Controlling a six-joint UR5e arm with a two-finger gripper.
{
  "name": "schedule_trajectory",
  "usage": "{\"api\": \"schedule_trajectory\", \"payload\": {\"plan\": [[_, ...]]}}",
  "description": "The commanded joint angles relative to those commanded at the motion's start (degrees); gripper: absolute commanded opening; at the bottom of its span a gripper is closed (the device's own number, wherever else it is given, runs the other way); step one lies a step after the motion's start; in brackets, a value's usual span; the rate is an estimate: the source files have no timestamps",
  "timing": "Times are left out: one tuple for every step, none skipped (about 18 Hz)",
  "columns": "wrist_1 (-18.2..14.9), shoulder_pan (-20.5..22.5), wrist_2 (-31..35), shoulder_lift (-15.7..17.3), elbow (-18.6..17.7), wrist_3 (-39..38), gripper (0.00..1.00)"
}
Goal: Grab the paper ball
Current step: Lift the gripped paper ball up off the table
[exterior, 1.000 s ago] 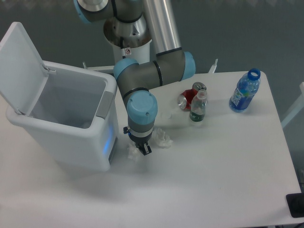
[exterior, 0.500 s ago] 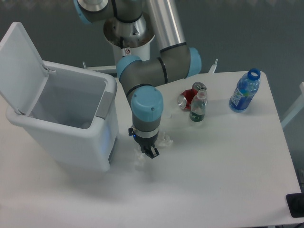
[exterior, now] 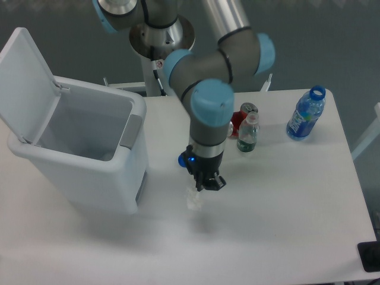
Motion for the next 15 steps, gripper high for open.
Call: {"api": "schedule_trajectory", "payload": {"plan": [[0.0,0.2,-1.0,0.5,1.0,-2.2,0.0],[0.0,0.3,-1.4,1.0,1.8,-4.3,0.0],[0.0,0.4,-1.6,1.1,2.2,-5.8,0.0],[0.0,0.4,-1.7,1.1,2.4,-6.6,0.0],[0.0,0.4,-1.9,1.2,2.4,-6.7,0.0],[0.0,0.9,-2.5,1.6,2.4,-6.7,0.0],[0.0,1.4,-3.3,1.9,2.4,-6.7,0.0],[0.0,1.8,-4.4,1.9,2.4,-6.7,0.0],[0.0,1.9,-5.1,2.0,2.4,-6.7,0.0],[0.0,2.3,-5.3,2.0,2.4,-6.7,0.0],[0.0,2.4,-5.3,2.0,2.5,-6.7,0.0],[0.0,2.5,-5.3,2.1,2.5,-6.7,0.0],[0.0,2.4,-5.3,2.2,2.4,-6.7,0.0],[0.0,2.5,-5.3,2.5,2.2,-6.7,0.0],[0.0,2.6,-5.5,2.7,2.0,-6.8,0.0]]}}
